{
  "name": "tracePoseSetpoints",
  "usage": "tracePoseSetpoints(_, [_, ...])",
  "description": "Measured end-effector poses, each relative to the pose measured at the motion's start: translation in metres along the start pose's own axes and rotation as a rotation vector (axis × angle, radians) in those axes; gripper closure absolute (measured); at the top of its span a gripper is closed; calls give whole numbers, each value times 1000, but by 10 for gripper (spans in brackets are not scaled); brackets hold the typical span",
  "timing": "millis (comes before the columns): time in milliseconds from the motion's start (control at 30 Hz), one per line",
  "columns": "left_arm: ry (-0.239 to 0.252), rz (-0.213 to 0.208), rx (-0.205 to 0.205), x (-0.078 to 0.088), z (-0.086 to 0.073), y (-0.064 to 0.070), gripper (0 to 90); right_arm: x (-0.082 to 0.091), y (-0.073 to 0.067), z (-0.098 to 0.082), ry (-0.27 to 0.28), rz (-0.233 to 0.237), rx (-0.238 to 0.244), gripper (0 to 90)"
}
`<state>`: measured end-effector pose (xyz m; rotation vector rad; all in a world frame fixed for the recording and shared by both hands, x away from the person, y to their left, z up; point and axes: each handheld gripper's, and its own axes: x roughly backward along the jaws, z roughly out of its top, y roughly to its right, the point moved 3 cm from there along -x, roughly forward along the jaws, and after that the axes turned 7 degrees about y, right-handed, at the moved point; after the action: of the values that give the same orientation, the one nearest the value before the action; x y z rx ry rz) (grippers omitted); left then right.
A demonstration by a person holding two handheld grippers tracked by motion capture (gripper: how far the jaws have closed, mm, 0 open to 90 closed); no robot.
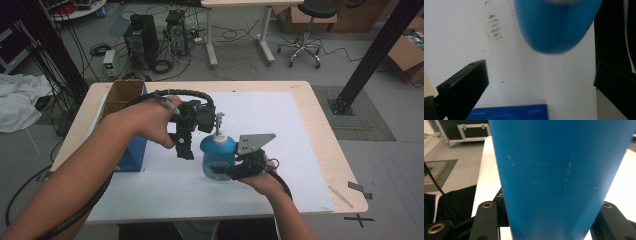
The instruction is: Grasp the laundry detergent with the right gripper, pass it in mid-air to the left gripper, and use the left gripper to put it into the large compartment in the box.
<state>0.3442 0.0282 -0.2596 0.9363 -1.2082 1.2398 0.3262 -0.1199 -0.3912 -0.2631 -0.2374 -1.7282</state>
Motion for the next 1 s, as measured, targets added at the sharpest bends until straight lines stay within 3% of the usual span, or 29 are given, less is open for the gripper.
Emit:
tracePoseSetpoints(233, [-10,-34,13,-7,-3,7,1,-27,-7,-6,32,50,-9,462])
tracePoseSetpoints(500, [-1,-58,38,-17,-10,12,1,-54,-9,-8,59,66,-6,461])
tracePoseSetpoints(1000, [-37,-44,40,-23,-16,23,3,-76,-15,5,72,83,33,461])
